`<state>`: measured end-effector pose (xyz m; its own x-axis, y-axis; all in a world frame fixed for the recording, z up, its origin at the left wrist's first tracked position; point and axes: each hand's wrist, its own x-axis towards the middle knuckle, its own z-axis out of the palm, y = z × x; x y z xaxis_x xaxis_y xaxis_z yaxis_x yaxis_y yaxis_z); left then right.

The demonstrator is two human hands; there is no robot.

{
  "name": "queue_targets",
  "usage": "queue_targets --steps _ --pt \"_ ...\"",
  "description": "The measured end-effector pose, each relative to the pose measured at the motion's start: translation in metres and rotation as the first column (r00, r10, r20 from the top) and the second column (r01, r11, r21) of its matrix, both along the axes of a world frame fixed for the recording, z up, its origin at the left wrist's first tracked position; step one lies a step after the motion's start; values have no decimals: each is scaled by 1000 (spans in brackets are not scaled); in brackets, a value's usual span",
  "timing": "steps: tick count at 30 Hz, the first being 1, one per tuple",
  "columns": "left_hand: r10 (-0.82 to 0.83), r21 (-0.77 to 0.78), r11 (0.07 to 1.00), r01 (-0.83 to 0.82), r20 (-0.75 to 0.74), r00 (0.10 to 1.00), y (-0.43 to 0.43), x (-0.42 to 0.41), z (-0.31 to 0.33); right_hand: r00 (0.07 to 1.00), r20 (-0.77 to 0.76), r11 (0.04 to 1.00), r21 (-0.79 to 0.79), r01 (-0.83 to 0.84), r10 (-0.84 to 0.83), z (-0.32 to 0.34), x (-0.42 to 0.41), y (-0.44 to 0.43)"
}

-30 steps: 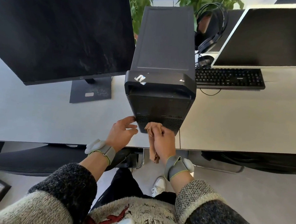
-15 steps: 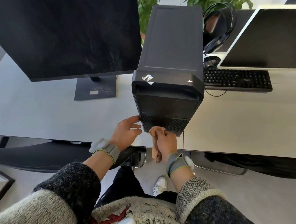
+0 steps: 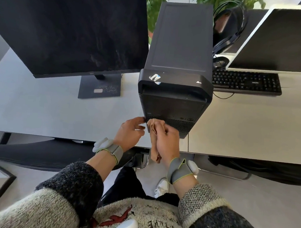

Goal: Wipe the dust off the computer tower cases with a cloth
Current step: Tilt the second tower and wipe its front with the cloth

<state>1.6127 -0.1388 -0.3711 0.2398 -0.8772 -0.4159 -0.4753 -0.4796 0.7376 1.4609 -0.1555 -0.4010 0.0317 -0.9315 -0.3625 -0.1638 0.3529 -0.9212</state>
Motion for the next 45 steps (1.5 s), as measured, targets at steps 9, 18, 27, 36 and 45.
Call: queue_targets --steps 9,18,27,36,45 --pt "-4 -6 1000 4 8 1000 2 2 -3 999 -26 998 57 -29 31 -5 8 -4" --pt "30 8 1000 -30 5 1000 1 6 -13 993 -114 986 163 -25 44 -24 21 -8" --pt "8 49 999 -10 40 999 1 8 -18 985 -138 956 286 -62 106 -45 30 -14" --pt "14 109 994 -18 43 999 1 9 -19 996 -86 959 285 -8 33 -52 29 -7" --pt "2 140 990 -5 16 1000 -1 7 -16 998 -61 957 285 51 -35 -51 28 -9"
